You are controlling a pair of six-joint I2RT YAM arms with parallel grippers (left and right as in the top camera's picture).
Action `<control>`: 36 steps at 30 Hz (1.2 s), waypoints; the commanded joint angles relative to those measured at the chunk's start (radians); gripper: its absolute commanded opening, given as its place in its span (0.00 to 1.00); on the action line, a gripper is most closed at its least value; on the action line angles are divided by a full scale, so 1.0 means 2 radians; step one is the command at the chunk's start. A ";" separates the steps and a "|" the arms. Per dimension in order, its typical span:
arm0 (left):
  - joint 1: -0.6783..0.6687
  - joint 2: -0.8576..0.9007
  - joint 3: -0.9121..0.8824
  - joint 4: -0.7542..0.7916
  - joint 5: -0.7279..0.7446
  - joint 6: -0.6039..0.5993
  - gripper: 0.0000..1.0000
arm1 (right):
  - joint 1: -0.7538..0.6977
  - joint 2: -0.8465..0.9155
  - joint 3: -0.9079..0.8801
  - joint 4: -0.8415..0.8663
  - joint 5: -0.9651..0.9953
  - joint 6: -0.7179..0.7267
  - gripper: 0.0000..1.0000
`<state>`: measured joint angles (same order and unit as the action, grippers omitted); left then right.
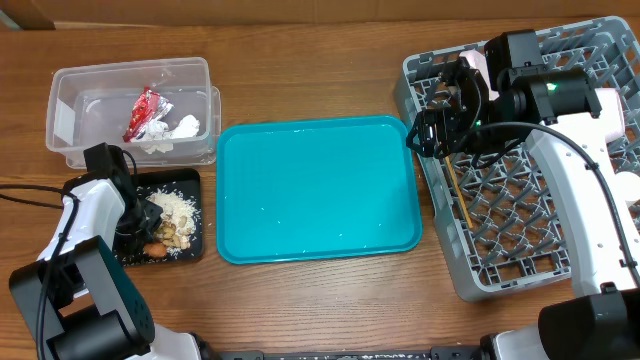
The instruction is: Sort waste into correct bins and load items into the dishwasher
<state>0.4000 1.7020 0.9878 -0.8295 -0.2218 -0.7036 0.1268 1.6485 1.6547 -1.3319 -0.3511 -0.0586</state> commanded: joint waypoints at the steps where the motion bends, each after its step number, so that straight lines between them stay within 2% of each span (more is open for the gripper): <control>1: 0.003 0.000 0.002 -0.002 -0.007 0.005 0.64 | 0.002 -0.004 0.000 0.001 0.001 0.000 1.00; 3: 0.003 -0.002 0.018 -0.015 -0.007 0.009 0.69 | 0.002 -0.004 0.000 0.001 0.001 -0.001 1.00; 7: 0.002 -0.011 0.082 -0.069 -0.002 0.010 0.71 | 0.002 -0.004 0.000 0.015 0.000 0.000 1.00; 12: -0.027 -0.036 0.179 -0.115 0.023 0.055 0.72 | 0.002 -0.004 0.000 0.064 -0.036 0.000 1.00; 16: -0.078 -0.053 0.243 -0.114 0.077 0.155 0.75 | 0.002 -0.004 0.000 0.129 -0.049 0.000 1.00; 17: -0.093 -0.054 0.256 -0.116 0.093 0.187 0.77 | 0.002 -0.004 0.000 0.143 -0.047 -0.001 1.00; 18: -0.114 -0.054 0.274 -0.126 0.114 0.230 0.86 | 0.001 -0.004 0.000 0.149 -0.044 -0.001 1.00; 21: -0.152 -0.054 0.290 -0.169 0.134 0.280 0.96 | 0.000 -0.004 0.001 0.121 -0.019 -0.001 1.00; 22: -0.163 -0.054 0.292 -0.190 0.133 0.286 1.00 | 0.000 -0.004 0.001 0.101 -0.005 0.000 1.00; 26: -0.191 -0.054 0.292 -0.281 0.132 0.282 1.00 | 0.000 -0.005 0.001 0.021 0.047 0.011 1.00; 30: -0.194 -0.057 0.290 -0.352 0.133 0.266 1.00 | 0.000 -0.020 0.001 -0.015 0.097 0.053 1.00; 33: -0.194 -0.080 0.272 -0.362 0.132 0.266 1.00 | -0.001 -0.043 -0.002 -0.024 0.103 0.054 1.00; 36: -0.194 -0.136 0.233 -0.334 0.132 0.266 1.00 | -0.002 -0.084 -0.022 -0.008 0.113 0.054 1.00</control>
<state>0.0128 1.5455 1.5059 -1.5181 0.0280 -0.1978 0.1257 1.5864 1.6325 -1.3624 -0.1734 0.0296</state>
